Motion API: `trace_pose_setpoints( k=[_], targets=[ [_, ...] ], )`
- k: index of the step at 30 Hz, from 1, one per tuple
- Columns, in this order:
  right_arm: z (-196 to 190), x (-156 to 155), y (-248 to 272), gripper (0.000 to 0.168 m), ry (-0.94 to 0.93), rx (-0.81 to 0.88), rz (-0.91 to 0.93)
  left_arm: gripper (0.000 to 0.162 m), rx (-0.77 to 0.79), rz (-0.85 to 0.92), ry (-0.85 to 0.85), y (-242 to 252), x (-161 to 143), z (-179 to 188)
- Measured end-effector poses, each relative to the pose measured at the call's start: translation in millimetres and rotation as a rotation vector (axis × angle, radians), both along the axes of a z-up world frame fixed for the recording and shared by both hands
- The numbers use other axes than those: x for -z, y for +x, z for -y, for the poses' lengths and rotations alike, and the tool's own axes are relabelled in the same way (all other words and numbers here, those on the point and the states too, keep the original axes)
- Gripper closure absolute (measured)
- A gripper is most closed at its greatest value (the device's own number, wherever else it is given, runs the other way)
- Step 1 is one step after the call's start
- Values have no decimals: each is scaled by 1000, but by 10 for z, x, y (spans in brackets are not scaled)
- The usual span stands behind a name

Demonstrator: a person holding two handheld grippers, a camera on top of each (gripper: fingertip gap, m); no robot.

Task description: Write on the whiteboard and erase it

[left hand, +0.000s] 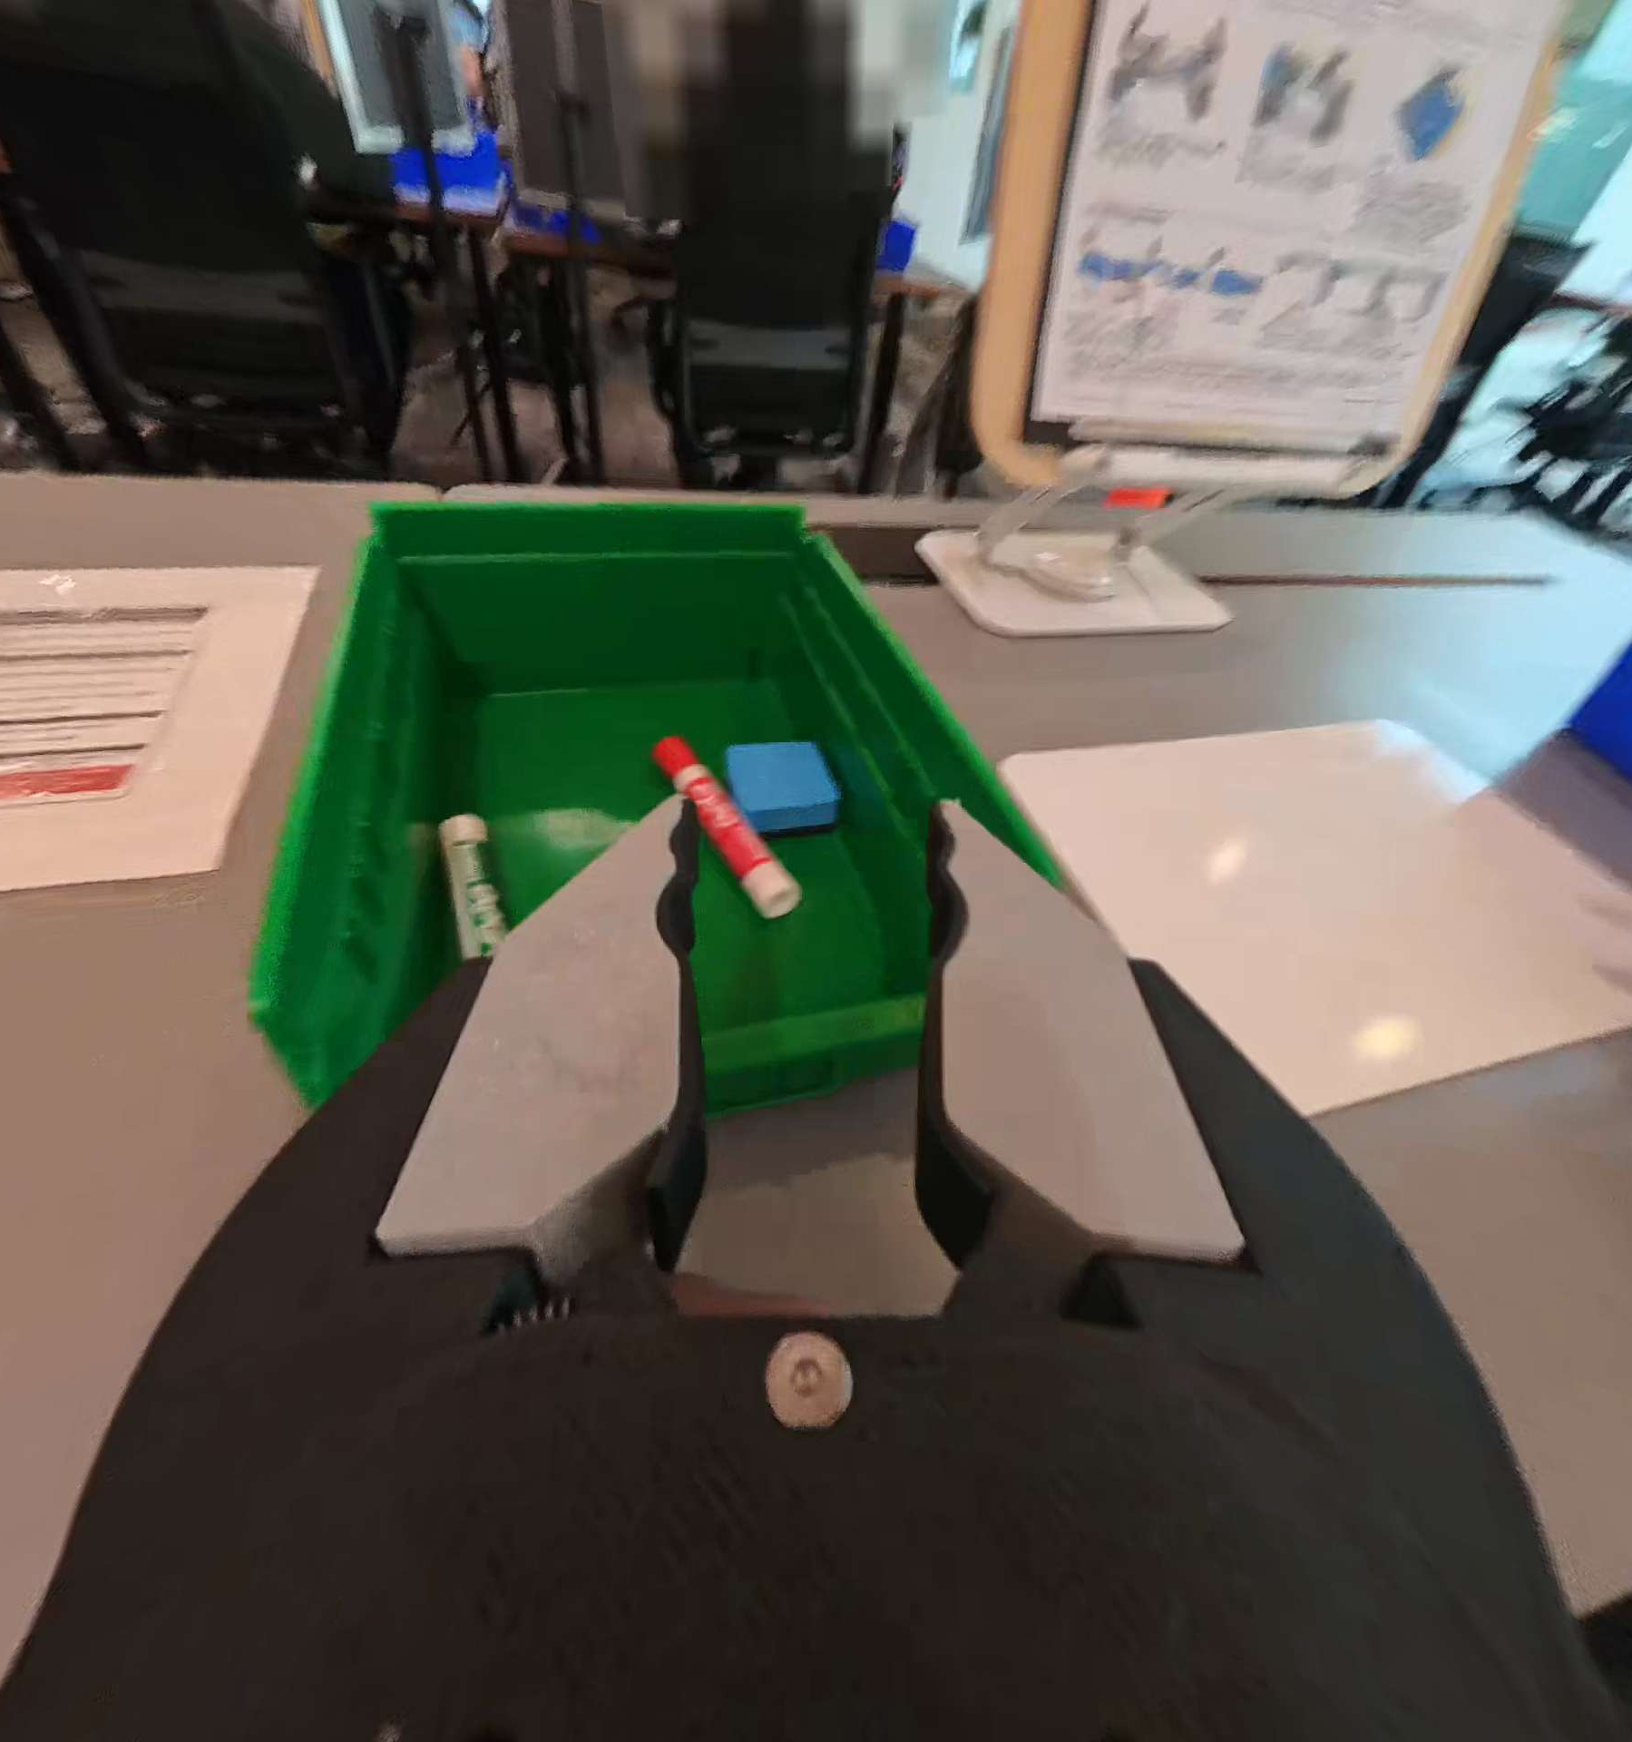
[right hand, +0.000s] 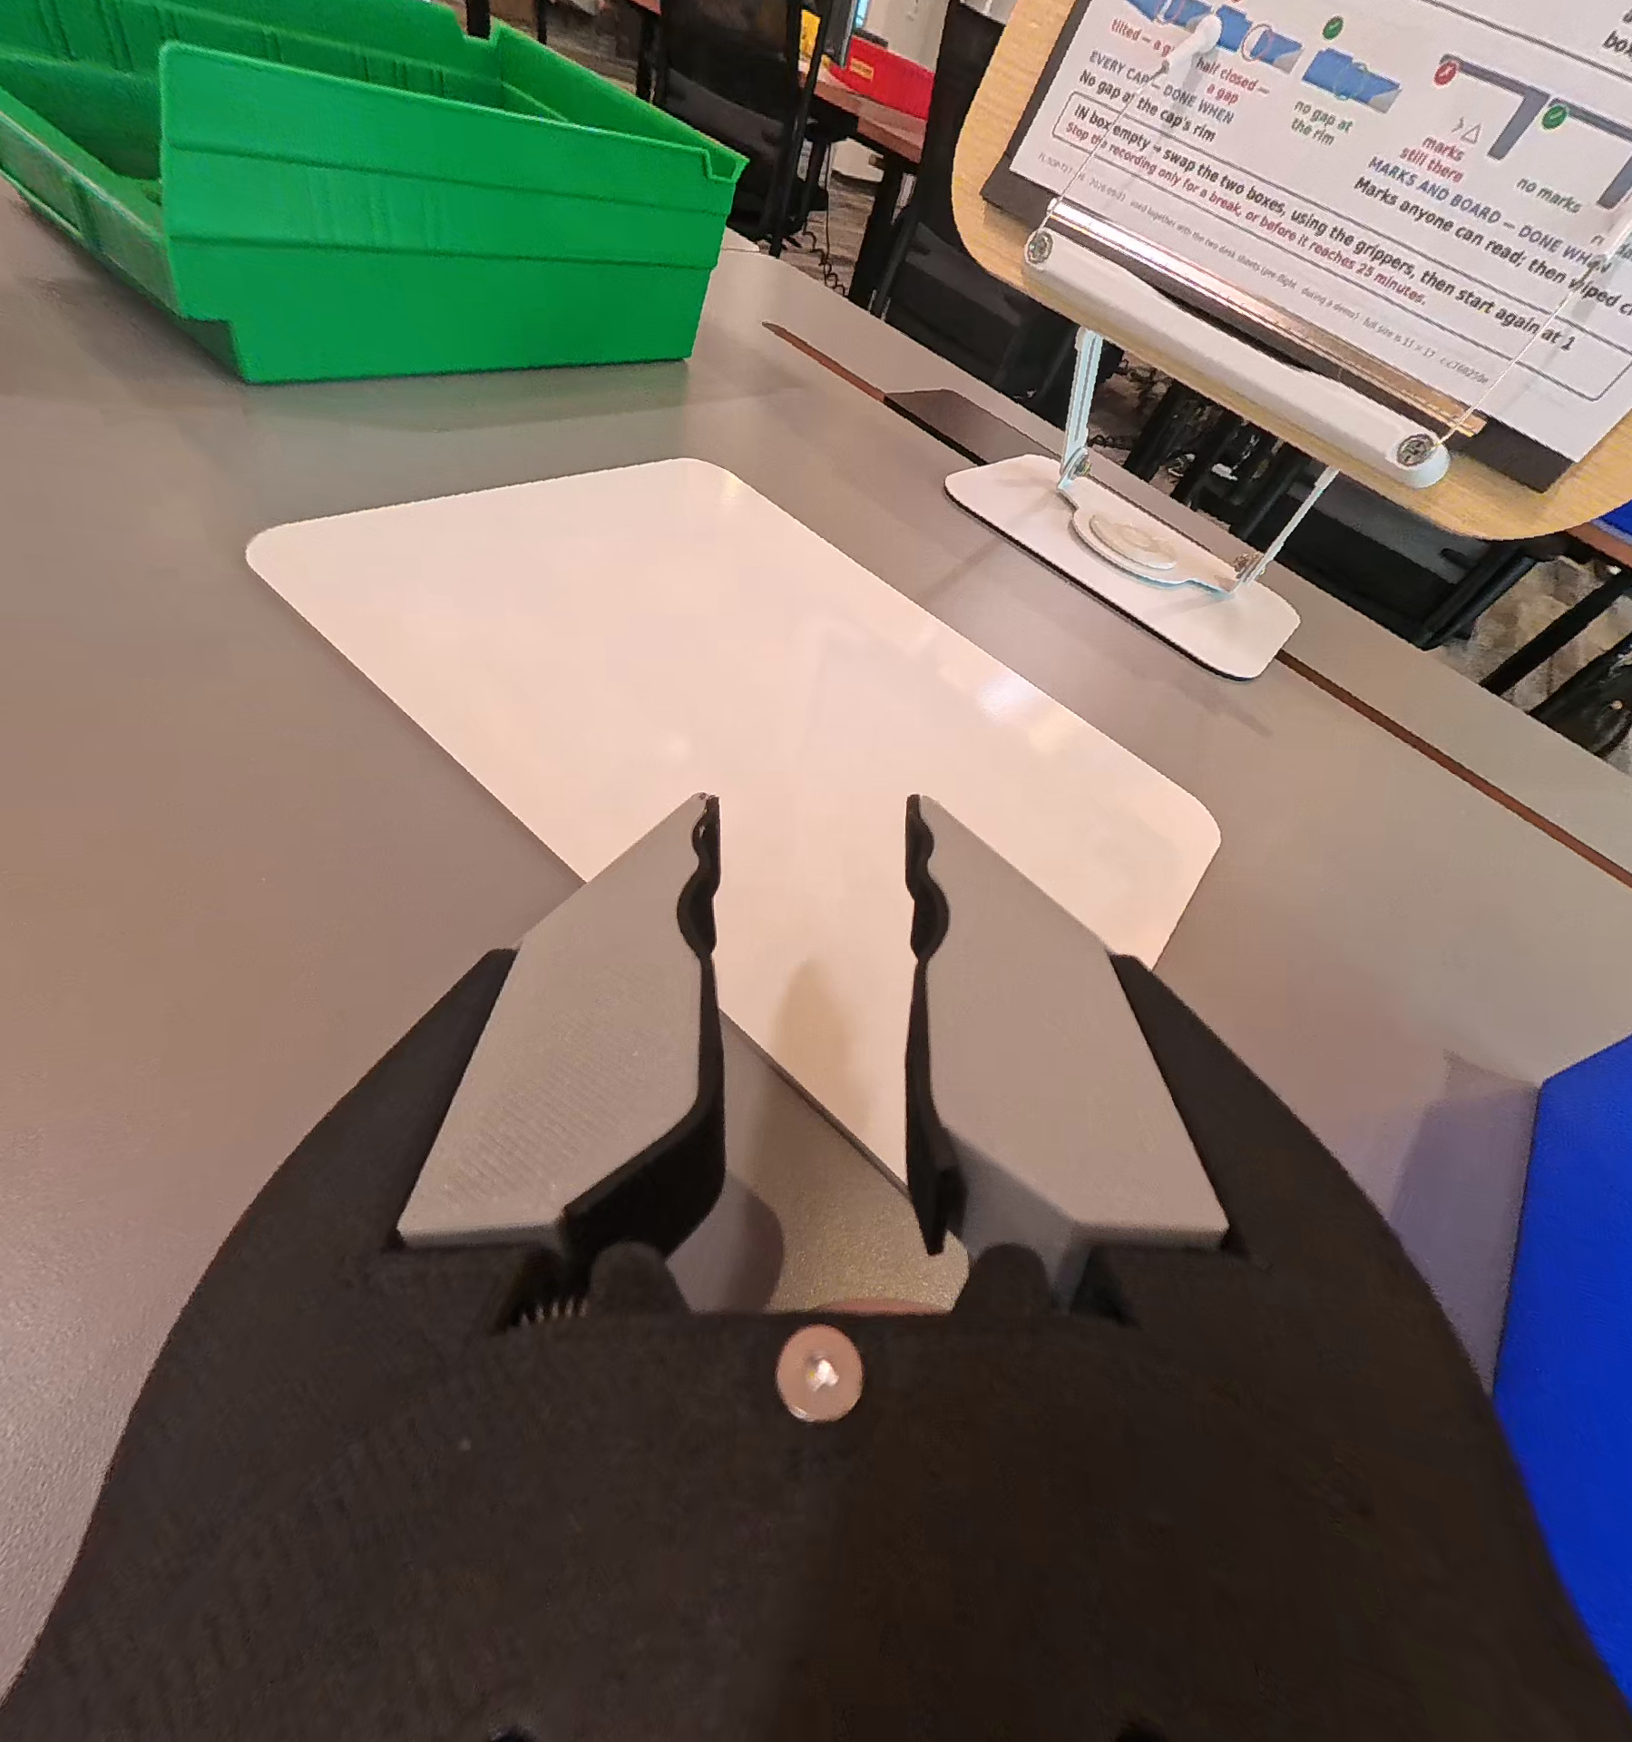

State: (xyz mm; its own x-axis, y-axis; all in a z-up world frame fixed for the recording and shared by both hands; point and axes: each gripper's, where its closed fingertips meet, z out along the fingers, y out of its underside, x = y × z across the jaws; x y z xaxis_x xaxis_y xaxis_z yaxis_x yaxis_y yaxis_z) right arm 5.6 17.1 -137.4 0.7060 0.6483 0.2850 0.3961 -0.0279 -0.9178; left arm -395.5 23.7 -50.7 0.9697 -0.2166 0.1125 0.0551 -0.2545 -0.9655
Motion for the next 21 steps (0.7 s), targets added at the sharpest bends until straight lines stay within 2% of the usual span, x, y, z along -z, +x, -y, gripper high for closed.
trace_pose_setpoints(
  k=[3, 6, 7, 8, 10, 15, 17, 19, 20, 21],
  targets=[
    [-3, 5, 0, 132, -5, 0, 1, 112, -76, -120, -185, -290, 236, -335],
    [-5, 11, -1, 132, -3, 3, 7, 134, -141, -255, -396, -525, 595, -639],
    [-5, 10, -1, 132, -1, 4, 9, 134, -168, -296, -440, -600, 677, -718],
    [-4, 9, -1, 132, 0, 4, 9, 130, -173, -324, -494, -633, 771, -773],
    [-5, 3, 3, 132, 4, 7, 7, 107, -195, -386, -604, -707, 956, -851],
    [11, -20, 5, 132, 19, 4, 1, 105, -232, -456, -789, -861, 1355, -934],
    [26, -19, -1, 132, 22, -2, 5, 128, -255, -454, -808, -944, 1461, -945],
    [36, -23, -6, 132, 28, -7, 7, 135, -248, -409, -820, -951, 1482, -956],
    [39, -24, -8, 132, 29, -9, 7, 145, -217, -371, -827, -905, 1498, -954],
    [41, -23, -10, 132, 28, -11, 6, 144, -208, -355, -826, -905, 1499, -956]
  ],
)
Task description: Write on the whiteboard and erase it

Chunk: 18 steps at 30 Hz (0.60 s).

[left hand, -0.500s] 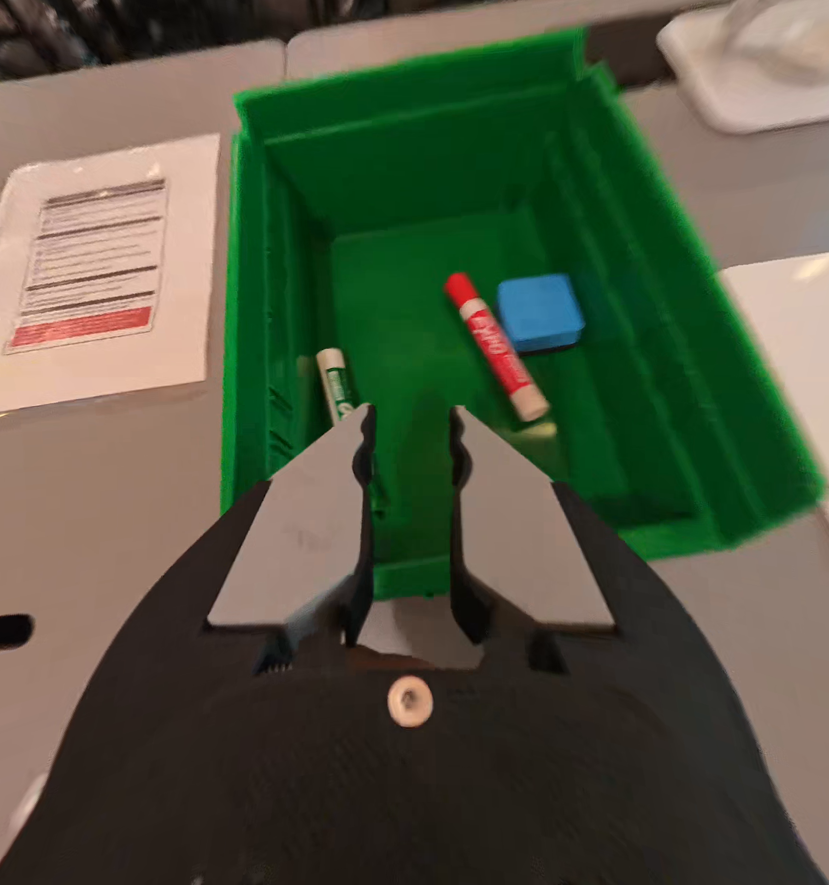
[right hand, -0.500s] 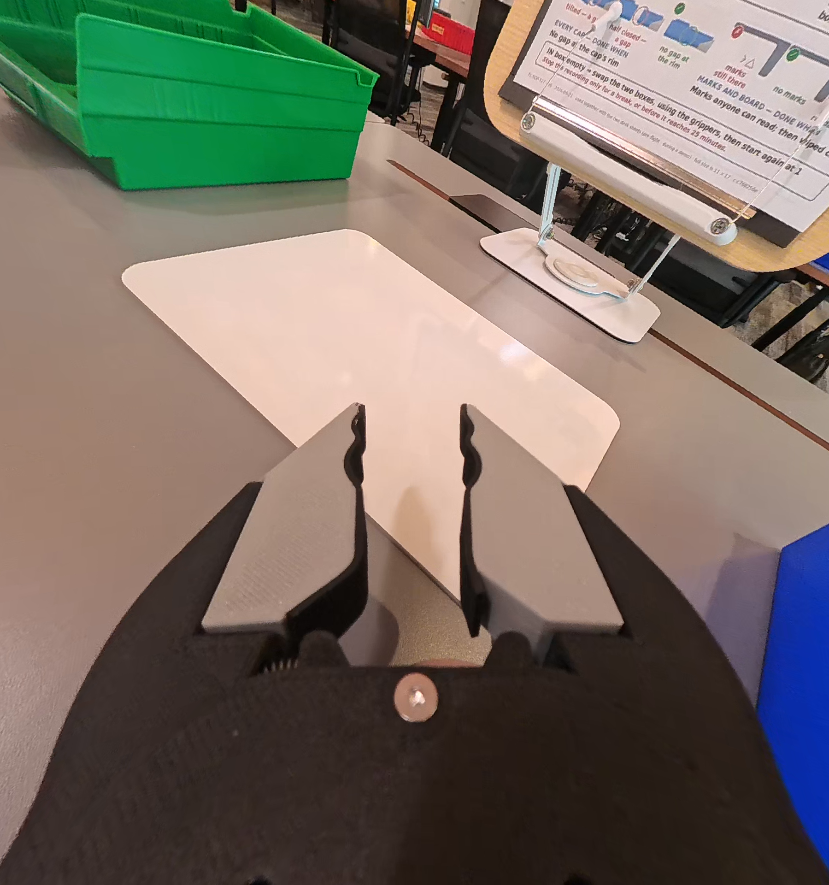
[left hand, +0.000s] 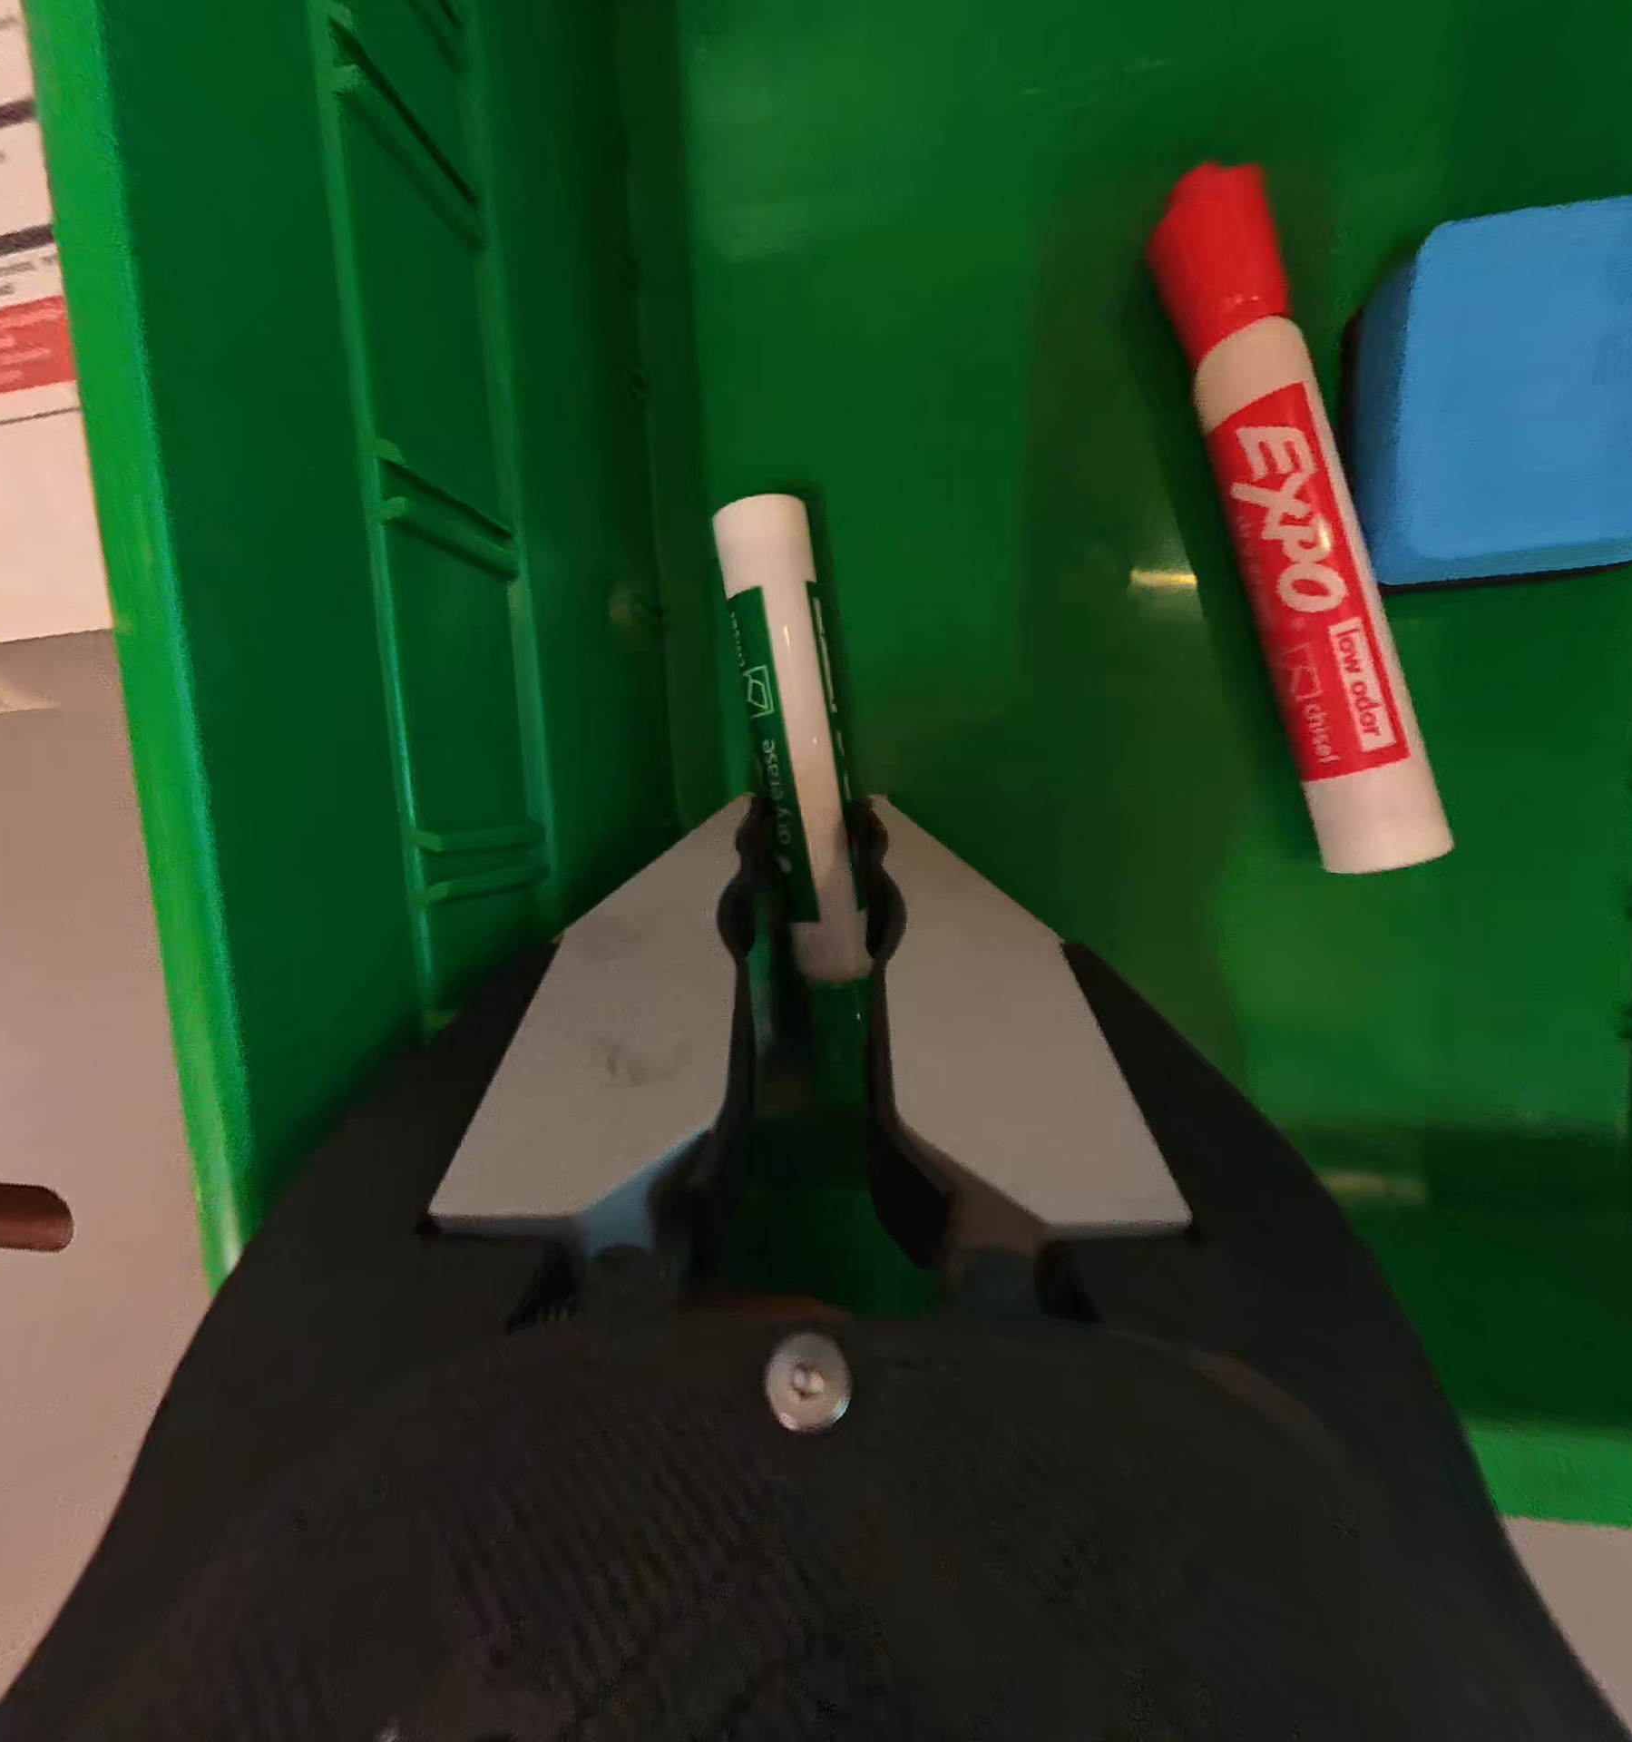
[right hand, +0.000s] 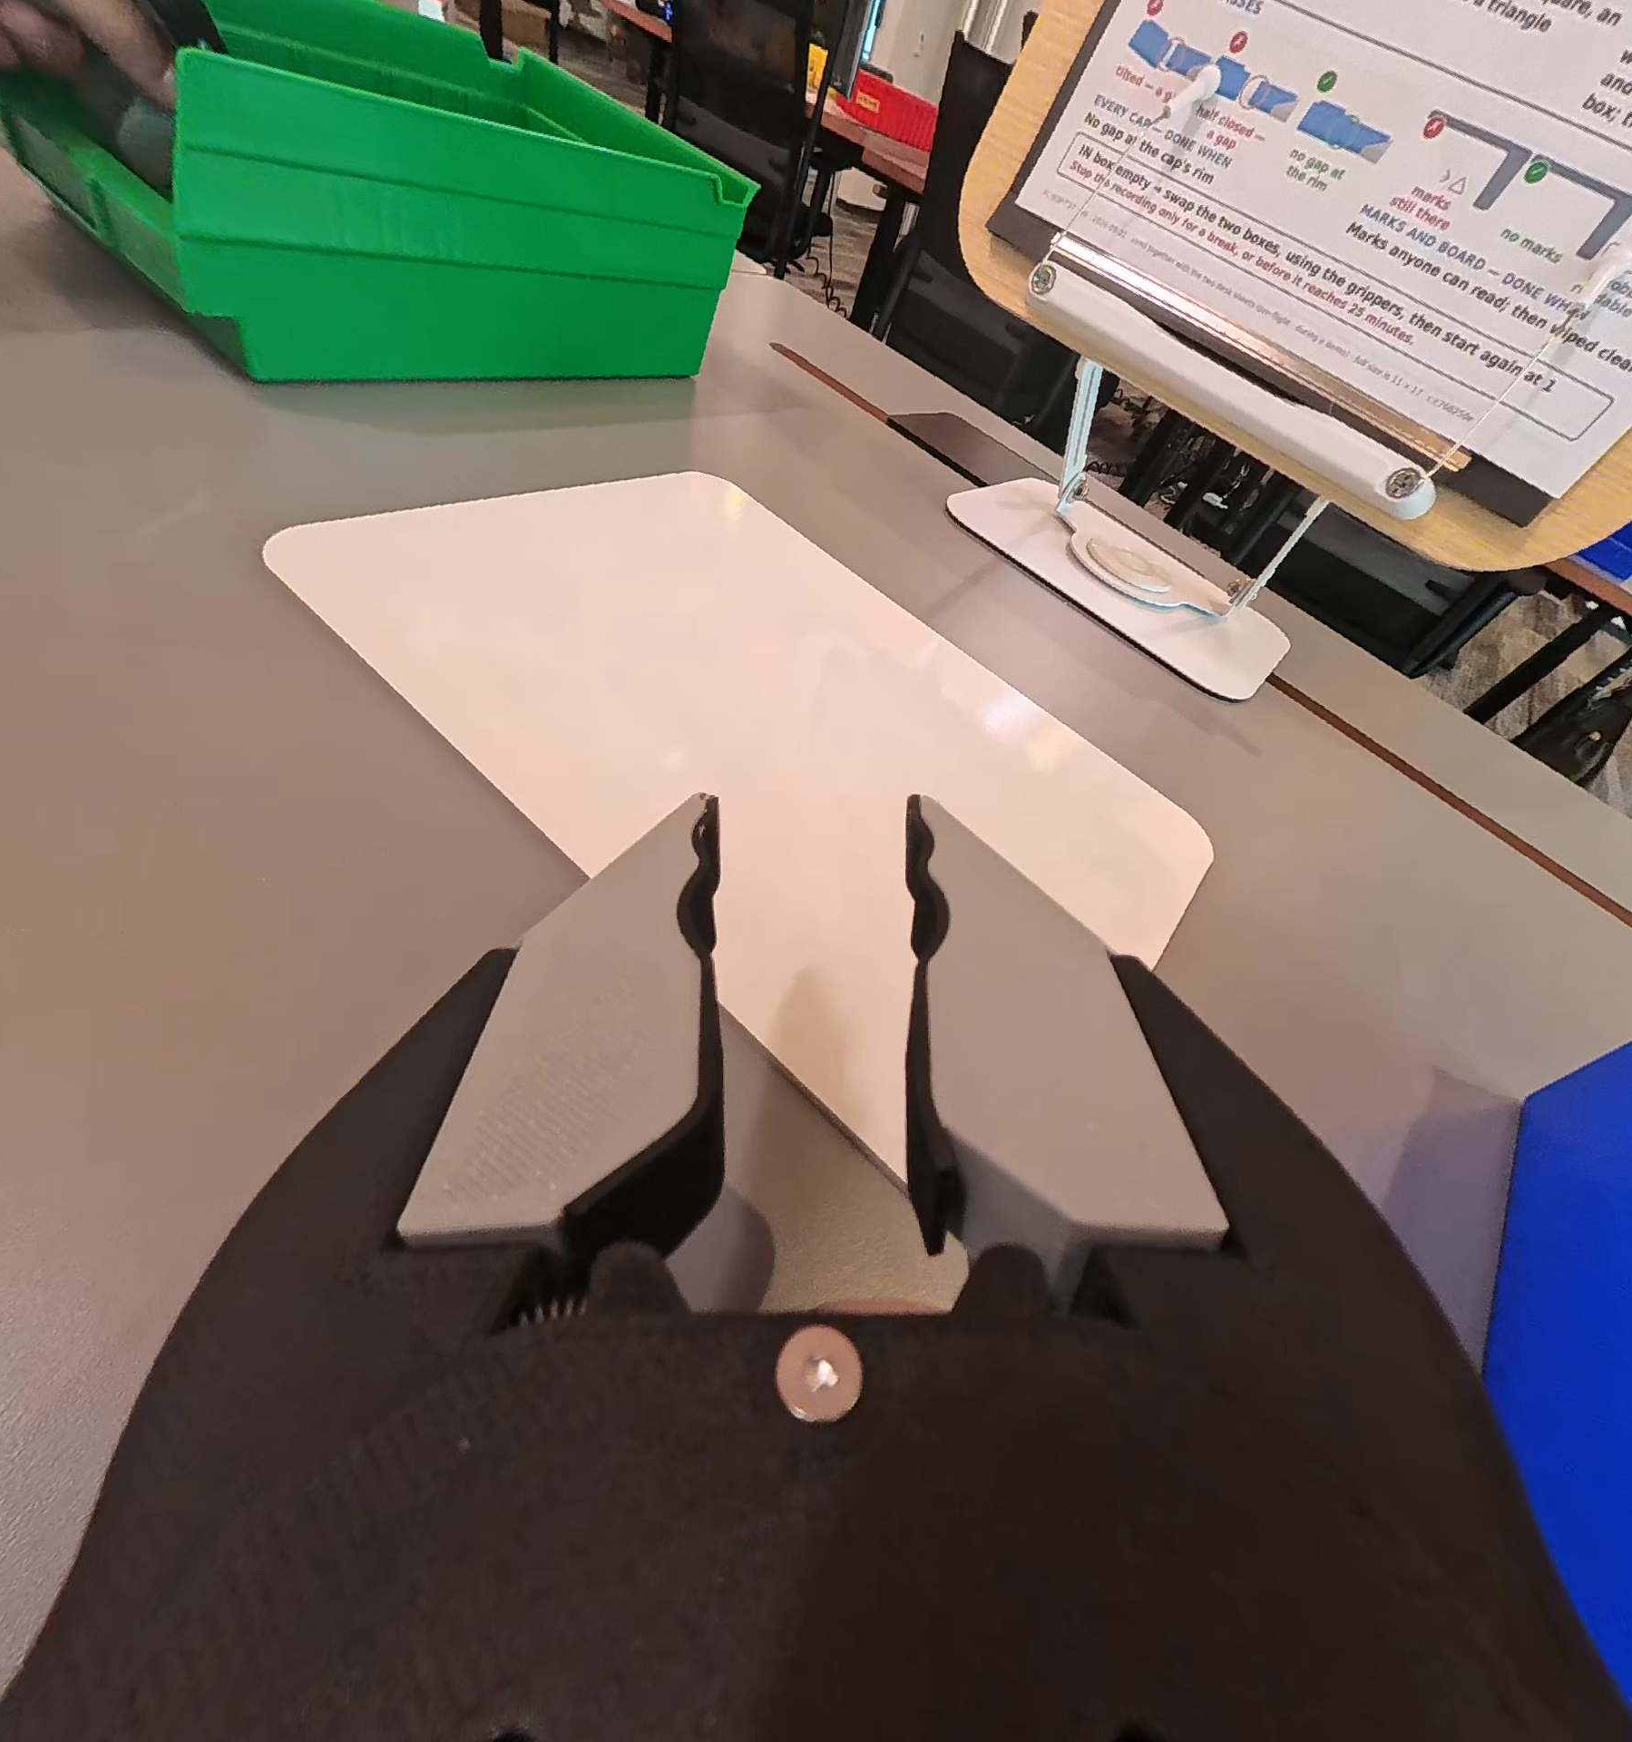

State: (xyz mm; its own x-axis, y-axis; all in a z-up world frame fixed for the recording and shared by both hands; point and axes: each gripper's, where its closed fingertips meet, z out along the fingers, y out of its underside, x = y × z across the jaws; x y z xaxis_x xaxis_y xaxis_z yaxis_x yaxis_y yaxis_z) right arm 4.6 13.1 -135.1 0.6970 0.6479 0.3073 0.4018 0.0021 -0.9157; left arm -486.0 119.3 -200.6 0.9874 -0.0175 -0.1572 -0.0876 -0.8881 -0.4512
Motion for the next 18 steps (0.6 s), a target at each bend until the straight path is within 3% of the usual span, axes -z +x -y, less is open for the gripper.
trace_pose_setpoints(
  k=[8, 13, 18],
  targets=[
    [-4, 0, 3, 132, -12, -4, -11, 146, 81, -4, 40, 35, -79, -16],
    [-9, 11, 0, 132, -17, -3, -7, 146, 143, -7, 124, 210, -449, -82],
    [-12, 5, 8, 132, -20, -1, -15, 146, 254, 29, 225, 690, -948, -152]
  ],
)
